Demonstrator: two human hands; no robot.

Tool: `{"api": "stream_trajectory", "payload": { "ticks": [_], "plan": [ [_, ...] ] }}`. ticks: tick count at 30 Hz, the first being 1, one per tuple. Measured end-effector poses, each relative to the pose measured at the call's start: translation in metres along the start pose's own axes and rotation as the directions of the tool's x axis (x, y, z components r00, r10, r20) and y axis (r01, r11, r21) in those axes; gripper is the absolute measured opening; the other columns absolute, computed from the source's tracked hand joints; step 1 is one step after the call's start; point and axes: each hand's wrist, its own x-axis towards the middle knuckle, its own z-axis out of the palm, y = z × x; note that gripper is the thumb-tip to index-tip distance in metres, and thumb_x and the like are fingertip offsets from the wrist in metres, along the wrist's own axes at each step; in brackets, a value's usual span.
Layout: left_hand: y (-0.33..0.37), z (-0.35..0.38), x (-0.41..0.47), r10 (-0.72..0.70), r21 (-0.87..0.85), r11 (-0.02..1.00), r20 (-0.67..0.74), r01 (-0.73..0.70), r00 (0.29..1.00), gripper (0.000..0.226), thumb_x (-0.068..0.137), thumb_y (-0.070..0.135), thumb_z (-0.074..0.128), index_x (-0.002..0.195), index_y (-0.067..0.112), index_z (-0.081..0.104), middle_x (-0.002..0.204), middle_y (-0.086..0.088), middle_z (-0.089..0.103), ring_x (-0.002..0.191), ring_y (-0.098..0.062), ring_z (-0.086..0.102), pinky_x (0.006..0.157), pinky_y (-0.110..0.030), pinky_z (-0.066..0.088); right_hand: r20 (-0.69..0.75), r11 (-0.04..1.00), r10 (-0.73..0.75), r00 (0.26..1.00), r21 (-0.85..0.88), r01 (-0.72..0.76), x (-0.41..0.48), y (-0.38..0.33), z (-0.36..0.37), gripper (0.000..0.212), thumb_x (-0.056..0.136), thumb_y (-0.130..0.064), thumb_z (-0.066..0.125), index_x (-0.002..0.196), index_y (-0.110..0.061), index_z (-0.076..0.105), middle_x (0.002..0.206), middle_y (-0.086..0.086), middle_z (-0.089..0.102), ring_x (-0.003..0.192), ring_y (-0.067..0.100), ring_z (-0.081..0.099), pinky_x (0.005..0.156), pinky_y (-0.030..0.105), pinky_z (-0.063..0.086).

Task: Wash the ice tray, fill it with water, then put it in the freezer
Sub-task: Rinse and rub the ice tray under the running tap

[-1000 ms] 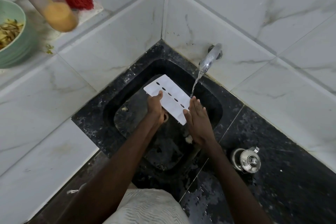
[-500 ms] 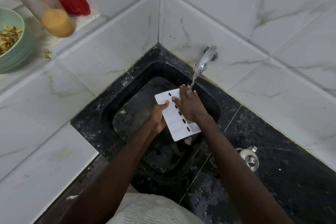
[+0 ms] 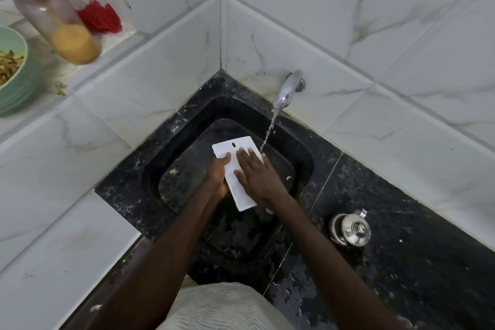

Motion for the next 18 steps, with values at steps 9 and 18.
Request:
{"api": "stream_trajectory", "payload": {
  "ticks": [9,18],
  "plan": [
    [0.009,-0.002,-0.002,-0.027,0.004,1.000,-0.205,0.028,0.978,0.036,0.104,0.031,0.056,0.130,0.007,0.060,0.114,-0.016,0.072,0.089,-0.031,0.070,0.072,-0.041,0.056,0.018,0.898,0.044,0.999,0.437,-0.048,-0.076,0.004,0.027,0.076,0.104,-0.065,0.037,0.165,-0.023,0.018,0.170,-0.011,0.016,0.155,0.002,0.013,0.129,0.028,0.012],
    [0.021,0.001,-0.038,-0.020,0.166,0.986,0.043,0.012,0.999,0.073,0.086,0.052,0.076,0.147,0.023,0.049,0.156,-0.004,0.040,0.138,-0.029,0.048,0.101,-0.050,0.055,-0.147,0.763,0.283,0.948,0.634,-0.129,-0.067,-0.016,0.042,0.031,0.104,-0.047,0.053,0.089,-0.023,0.066,0.082,-0.007,0.069,0.078,0.011,0.064,0.072,0.029,0.043]
  ]
}}
